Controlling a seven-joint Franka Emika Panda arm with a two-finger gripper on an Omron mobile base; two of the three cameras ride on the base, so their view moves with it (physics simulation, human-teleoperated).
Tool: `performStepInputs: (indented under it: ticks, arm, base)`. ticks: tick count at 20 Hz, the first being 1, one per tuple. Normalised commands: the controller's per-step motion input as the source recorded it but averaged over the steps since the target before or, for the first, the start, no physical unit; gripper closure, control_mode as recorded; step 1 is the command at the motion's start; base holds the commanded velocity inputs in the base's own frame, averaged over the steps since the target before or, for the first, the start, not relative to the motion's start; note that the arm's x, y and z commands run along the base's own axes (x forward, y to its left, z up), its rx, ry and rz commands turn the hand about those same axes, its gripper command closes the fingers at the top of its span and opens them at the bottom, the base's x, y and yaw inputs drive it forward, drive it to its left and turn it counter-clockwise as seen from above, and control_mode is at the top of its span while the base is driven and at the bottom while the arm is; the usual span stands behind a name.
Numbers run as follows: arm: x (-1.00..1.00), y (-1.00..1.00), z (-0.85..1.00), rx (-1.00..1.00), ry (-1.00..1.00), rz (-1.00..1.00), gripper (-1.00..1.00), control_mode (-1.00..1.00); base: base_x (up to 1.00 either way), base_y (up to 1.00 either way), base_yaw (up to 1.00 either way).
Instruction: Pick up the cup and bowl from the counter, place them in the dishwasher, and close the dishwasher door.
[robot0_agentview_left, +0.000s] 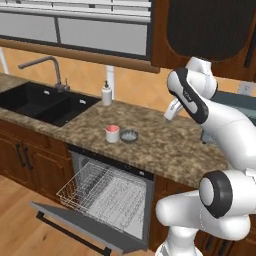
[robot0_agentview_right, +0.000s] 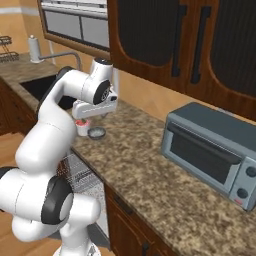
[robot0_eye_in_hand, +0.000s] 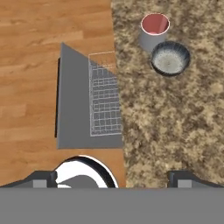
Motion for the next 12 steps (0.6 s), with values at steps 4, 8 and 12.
performStepInputs:
  ticks: [4,8,12]
  arm:
    - [0.0,0.0,0.0,0.0,0.0,0.0,-1.0,1.0]
    - [0.0,0.0,0.0,0.0,0.0,0.0,-1.0,1.0]
    - [0.0,0.0,0.0,0.0,0.0,0.0,-1.0,1.0]
  base:
    - [-0.06,0.55,0.15]
    - [-0.04,0.65,0.15]
    - [0.03,0.22,0.27]
